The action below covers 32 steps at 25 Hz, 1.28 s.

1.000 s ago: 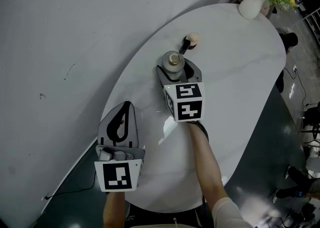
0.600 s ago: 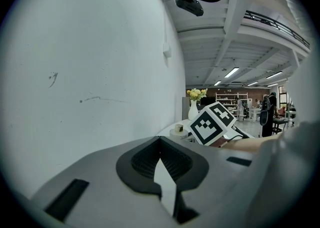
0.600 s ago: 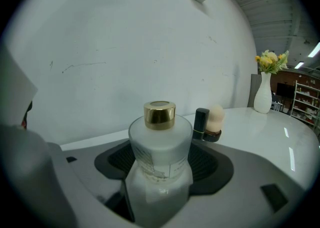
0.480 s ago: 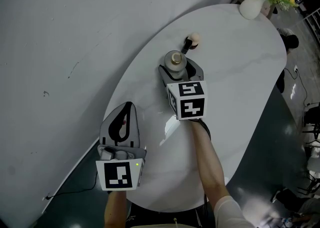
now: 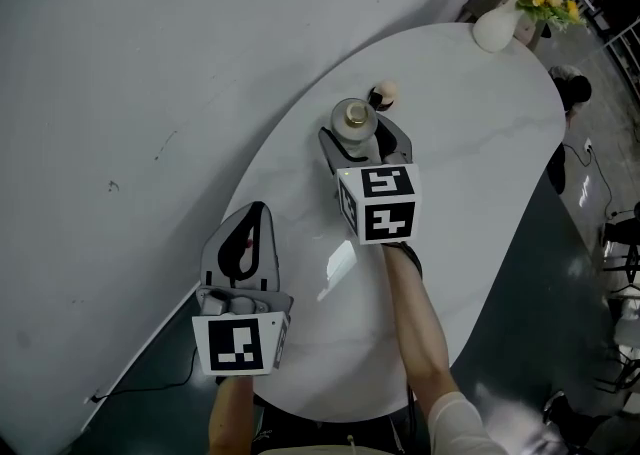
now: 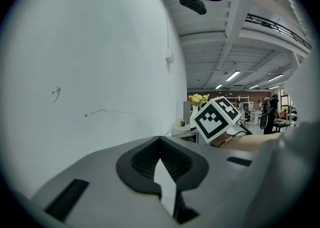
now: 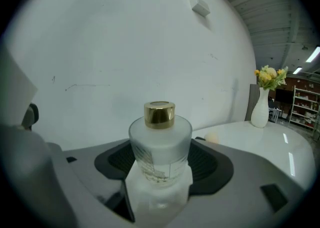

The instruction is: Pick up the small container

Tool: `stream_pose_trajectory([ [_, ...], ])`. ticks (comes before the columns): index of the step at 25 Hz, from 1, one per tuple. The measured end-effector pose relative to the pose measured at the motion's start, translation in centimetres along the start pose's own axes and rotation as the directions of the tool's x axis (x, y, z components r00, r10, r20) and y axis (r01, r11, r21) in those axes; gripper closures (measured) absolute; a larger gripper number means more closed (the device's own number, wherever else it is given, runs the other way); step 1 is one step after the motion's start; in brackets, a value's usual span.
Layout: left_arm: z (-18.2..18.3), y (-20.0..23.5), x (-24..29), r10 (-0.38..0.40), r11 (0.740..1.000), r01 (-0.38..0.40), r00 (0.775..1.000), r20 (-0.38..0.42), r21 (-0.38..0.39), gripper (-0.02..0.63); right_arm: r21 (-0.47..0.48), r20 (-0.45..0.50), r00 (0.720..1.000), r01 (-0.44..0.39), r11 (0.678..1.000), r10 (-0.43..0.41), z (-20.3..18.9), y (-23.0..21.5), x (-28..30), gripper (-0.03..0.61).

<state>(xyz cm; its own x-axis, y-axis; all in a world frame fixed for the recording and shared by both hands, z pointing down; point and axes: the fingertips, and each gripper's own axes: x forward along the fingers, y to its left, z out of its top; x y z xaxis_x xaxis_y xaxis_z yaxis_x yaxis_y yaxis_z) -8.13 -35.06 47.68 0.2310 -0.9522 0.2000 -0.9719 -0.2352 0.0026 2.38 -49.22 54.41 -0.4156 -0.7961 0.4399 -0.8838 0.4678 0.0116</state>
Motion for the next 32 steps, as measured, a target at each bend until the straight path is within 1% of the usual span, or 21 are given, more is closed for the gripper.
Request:
stream_pose_trajectory([
  [3, 2.1, 0.2, 0.0, 0.006, 1.000, -0.007, 1.000, 0.023, 0.014, 0.597, -0.009, 0.031, 1.000, 0.004, 1.000, -0.004, 3.0, 0.1, -1.8, 0.241],
  [6, 5.0, 0.0, -0.4, 0.008, 1.000, -0.009, 0.998, 0.057, 0.017, 0.597, -0.005, 0.062, 0.998, -0.002, 1.000, 0.003, 6.0, 0.4, -4.0, 0.241],
  [11, 10.1, -1.2, -2.0, -0.019, 0.998, 0.013, 0.994, 0.112, 0.055, 0.597, 0.031, 0.117, 0.993, 0.003, 1.000, -0.007, 10.7, 0.7, -8.6, 0.241],
  [15, 13.9, -1.7, -3.7, -0.021, 0.999, 0.016, 0.987, 0.161, 0.031, 0.597, 0.048, 0.166, 0.986, 0.023, 0.999, -0.031, 14.0, 0.9, -13.5, 0.241],
  [18, 16.0, -1.9, -5.2, -0.018, 1.000, 0.015, 0.984, 0.176, 0.017, 0.597, 0.049, 0.203, 0.978, 0.044, 0.998, -0.054, 16.1, 1.4, -17.2, 0.241],
  [21, 17.6, -2.4, -6.7, -0.025, 1.000, 0.022, 0.982, 0.187, 0.017, 0.597, 0.029, 0.236, 0.969, 0.070, 0.997, -0.075, 17.8, 2.1, -21.2, 0.241],
  [24, 19.1, -3.4, -8.3, -0.040, 0.999, 0.034, 0.979, 0.201, 0.032, 0.597, 0.014, 0.273, 0.959, 0.082, 0.997, -0.082, 18.9, 3.2, -25.2, 0.241],
  [29, 21.1, -5.0, -11.1, -0.074, 0.997, 0.064, 0.969, 0.234, 0.051, 0.597, -0.006, 0.322, 0.941, 0.111, 0.994, -0.103, 19.6, 4.9, -31.0, 0.241],
  [32, 21.7, -5.7, -12.5, -0.088, 0.995, 0.074, 0.969, 0.232, 0.072, 0.597, -0.008, 0.353, 0.929, 0.121, 0.993, -0.111, 19.1, 5.8, -33.7, 0.241],
])
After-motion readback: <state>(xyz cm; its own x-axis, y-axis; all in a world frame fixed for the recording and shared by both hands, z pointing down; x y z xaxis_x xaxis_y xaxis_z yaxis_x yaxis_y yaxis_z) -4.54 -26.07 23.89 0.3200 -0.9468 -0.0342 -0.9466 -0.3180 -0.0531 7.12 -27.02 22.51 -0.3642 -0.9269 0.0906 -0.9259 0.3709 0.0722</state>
